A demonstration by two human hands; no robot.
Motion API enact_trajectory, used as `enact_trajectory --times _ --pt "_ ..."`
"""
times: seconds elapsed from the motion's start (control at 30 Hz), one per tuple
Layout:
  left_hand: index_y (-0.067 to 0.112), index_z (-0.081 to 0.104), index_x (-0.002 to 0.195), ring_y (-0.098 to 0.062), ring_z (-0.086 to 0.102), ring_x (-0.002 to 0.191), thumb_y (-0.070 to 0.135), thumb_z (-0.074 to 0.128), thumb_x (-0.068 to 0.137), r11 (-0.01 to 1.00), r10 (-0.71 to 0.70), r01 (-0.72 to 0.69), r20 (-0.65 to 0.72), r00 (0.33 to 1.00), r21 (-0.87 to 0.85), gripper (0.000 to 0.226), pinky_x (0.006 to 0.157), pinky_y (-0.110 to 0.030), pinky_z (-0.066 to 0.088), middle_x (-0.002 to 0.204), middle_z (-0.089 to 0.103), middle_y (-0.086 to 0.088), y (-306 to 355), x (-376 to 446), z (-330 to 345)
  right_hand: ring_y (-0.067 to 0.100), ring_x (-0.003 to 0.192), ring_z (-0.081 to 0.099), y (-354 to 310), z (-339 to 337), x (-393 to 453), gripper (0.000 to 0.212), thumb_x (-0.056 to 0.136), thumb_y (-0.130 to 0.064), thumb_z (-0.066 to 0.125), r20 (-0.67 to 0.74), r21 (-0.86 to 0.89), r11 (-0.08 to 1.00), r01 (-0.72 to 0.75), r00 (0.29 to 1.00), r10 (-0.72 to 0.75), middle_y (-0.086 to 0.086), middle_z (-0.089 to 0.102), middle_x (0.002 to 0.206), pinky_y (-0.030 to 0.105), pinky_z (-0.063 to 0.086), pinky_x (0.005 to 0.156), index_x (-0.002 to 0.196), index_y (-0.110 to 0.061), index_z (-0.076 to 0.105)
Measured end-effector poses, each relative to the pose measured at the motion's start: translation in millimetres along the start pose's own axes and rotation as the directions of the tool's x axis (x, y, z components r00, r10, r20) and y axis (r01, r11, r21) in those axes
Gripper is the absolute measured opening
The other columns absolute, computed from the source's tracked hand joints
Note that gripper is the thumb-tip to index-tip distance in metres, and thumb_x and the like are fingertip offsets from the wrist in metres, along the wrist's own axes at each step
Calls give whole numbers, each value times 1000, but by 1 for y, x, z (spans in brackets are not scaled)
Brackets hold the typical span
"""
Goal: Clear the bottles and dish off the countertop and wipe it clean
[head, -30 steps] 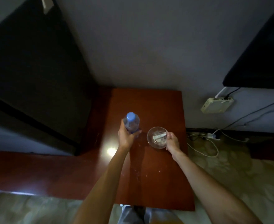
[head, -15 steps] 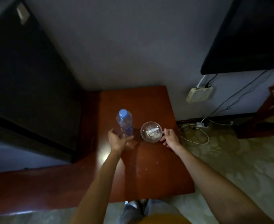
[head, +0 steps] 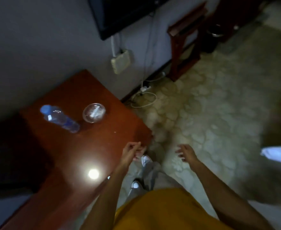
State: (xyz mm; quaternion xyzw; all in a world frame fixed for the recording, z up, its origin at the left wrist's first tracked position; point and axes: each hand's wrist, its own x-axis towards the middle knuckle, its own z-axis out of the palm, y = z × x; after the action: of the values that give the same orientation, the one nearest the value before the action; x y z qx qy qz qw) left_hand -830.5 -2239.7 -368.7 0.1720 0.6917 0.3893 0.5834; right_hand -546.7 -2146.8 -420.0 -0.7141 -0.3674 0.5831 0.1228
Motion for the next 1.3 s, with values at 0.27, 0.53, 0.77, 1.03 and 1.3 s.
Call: enact_trajectory --times 0.27,0.53,0.77,1.03,1.3 --pt "10 67 107 -21 67 81 40 57 104 877 -284 101 336 898 470 32 71 -31 51 100 74 -9 10 45 138 25 71 61 198 -104 -62 30 106 -23 53 -152 285 896 -340 907 393 17 72 93 26 42 62 120 1 65" --pt "11 67 112 -27 71 94 43 65 99 758 -344 54 329 879 650 34 86 -44 56 113 73 -17 28 118 242 29 84 66 220 -176 -27 32 108 -24 49 -81 439 797 -415 865 495 20 72 102 31 48 65 122 1 64" --pt "0 64 123 -35 67 100 35 56 106 646 -438 226 112 892 729 40 93 -46 54 117 70 -21 48 151 292 23 90 65 88 -313 82 27 106 -29 50 -159 371 905 -209 946 283 15 71 111 34 51 74 121 -10 62" --pt "4 66 107 -23 62 72 41 60 102 588 -548 340 53 835 734 38 64 -30 50 83 72 -7 100 264 378 25 100 71 -12 -437 203 22 104 -31 53 -228 377 920 -110 951 207 8 73 106 32 55 73 117 -16 64" --pt "8 69 114 -30 72 94 53 54 103 539 -456 10 282 844 842 49 77 -37 56 106 75 -14 251 399 610 26 92 70 -42 -533 271 25 105 -28 53 -281 505 832 -230 867 411 12 73 103 34 52 73 119 -11 65"
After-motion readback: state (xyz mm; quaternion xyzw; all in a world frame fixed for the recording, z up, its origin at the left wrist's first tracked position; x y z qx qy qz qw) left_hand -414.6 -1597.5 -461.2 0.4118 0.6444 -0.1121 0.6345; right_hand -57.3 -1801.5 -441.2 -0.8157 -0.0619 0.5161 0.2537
